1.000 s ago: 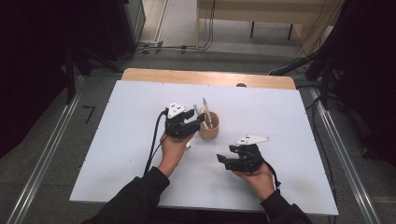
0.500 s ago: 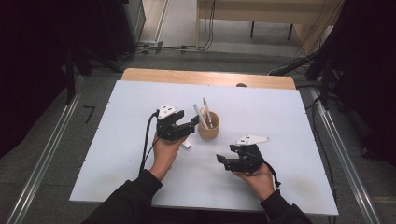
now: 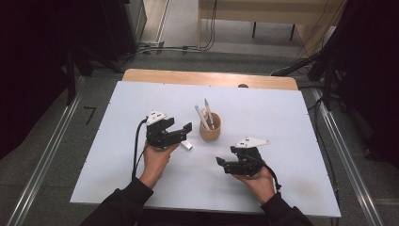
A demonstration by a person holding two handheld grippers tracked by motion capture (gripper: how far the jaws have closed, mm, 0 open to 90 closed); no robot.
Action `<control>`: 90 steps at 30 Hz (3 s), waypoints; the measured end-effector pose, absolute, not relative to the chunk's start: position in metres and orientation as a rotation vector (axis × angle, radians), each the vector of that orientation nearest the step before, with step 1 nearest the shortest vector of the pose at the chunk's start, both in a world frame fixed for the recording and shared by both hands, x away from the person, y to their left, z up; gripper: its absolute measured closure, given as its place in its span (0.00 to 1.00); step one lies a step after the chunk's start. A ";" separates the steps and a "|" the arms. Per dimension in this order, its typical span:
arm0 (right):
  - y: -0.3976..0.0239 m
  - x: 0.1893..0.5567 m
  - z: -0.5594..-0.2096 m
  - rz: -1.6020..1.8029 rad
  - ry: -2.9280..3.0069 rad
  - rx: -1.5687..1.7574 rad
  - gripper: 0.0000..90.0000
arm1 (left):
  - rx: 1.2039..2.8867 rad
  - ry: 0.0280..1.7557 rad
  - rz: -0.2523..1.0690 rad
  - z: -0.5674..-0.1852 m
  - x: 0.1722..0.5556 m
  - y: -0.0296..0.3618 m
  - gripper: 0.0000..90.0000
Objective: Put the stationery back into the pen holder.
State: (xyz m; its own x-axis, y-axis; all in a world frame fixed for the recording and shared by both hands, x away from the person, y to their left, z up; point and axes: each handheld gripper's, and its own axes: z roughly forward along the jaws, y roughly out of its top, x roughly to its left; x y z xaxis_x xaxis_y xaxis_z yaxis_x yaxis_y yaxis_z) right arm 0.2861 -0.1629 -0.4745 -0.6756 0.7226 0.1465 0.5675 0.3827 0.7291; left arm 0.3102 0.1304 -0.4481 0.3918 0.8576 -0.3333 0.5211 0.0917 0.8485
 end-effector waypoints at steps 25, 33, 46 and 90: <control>-0.148 0.280 -0.477 1.163 2.448 1.091 0.26 | 1.663 1.364 0.443 -0.472 0.286 0.162 0.19; -0.134 0.281 -0.479 1.165 2.469 1.056 0.26 | 1.687 1.379 0.442 -0.480 0.277 0.172 0.19; -0.104 0.290 -0.484 1.147 2.481 1.011 0.27 | 1.657 1.398 0.460 -0.479 0.275 0.182 0.20; -0.040 0.326 -0.505 1.047 2.466 0.925 0.39 | 1.637 1.420 0.487 -0.481 0.279 0.187 0.18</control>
State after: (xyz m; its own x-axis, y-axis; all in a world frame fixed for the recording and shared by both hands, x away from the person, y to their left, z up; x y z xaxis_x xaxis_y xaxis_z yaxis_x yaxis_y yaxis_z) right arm 0.3257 -0.0399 -0.5051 -0.7450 0.6665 -0.0278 0.4429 0.5254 0.7265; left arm 0.2789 0.1868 -0.4806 0.2667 0.9311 -0.2489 0.5820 0.0503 0.8117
